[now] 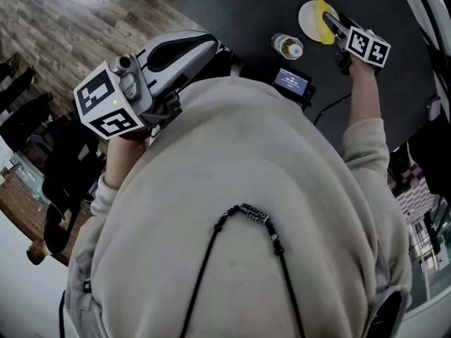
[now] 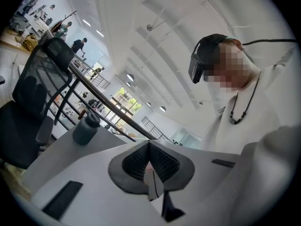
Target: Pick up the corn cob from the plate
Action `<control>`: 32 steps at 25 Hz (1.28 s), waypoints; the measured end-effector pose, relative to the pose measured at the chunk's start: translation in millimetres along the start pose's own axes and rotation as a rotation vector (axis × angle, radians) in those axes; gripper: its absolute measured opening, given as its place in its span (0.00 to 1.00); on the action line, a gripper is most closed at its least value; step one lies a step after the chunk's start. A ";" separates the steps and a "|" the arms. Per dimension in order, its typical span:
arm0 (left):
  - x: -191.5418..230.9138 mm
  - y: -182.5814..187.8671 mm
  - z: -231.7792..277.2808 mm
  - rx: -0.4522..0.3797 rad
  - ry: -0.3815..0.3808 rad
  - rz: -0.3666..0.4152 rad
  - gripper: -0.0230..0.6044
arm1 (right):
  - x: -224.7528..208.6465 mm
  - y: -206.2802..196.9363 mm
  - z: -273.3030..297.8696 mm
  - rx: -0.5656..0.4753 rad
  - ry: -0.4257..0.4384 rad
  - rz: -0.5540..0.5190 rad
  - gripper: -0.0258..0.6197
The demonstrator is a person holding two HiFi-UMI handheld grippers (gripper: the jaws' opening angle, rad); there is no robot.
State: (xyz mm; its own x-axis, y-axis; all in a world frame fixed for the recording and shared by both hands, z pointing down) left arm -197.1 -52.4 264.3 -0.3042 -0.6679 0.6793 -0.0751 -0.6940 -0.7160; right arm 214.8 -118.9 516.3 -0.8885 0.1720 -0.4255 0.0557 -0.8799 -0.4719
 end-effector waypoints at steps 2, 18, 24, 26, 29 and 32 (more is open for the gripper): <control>-1.3 -1.4 -1.6 0.002 0.007 -0.001 0.04 | -3.8 -4.2 4.1 0.015 -0.002 0.005 0.45; 3.0 -17.5 4.9 0.057 0.030 -0.018 0.04 | -35.9 -39.7 51.2 0.191 -0.096 -0.019 0.46; 3.8 -16.5 5.3 0.062 0.034 -0.019 0.04 | -33.8 -39.2 63.4 0.231 -0.097 -0.031 0.46; 4.0 -16.7 5.8 0.062 0.036 -0.019 0.04 | -35.3 -40.3 67.2 0.249 -0.105 -0.033 0.46; 4.3 -17.2 4.5 0.067 0.042 -0.016 0.04 | -35.6 -43.6 72.8 0.271 -0.120 -0.034 0.46; 5.0 -17.3 3.7 0.063 0.049 -0.015 0.04 | -35.3 -51.1 80.5 0.309 -0.159 -0.075 0.46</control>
State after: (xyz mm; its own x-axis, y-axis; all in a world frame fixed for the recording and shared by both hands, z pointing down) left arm -193.8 -44.7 280.6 -0.3500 -0.6441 0.6802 -0.0203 -0.7207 -0.6929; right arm 206.6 -115.7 617.6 -0.9460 0.1912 -0.2618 -0.1308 -0.9640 -0.2313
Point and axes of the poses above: the fingertips, and each gripper's own axes: z forward along the fingers, x to its left, y out of its top, the point moved 9 cm from there along -z, backward along the fingers, and after that the axes turned 3 degrees about x, right-handed, at the moved point
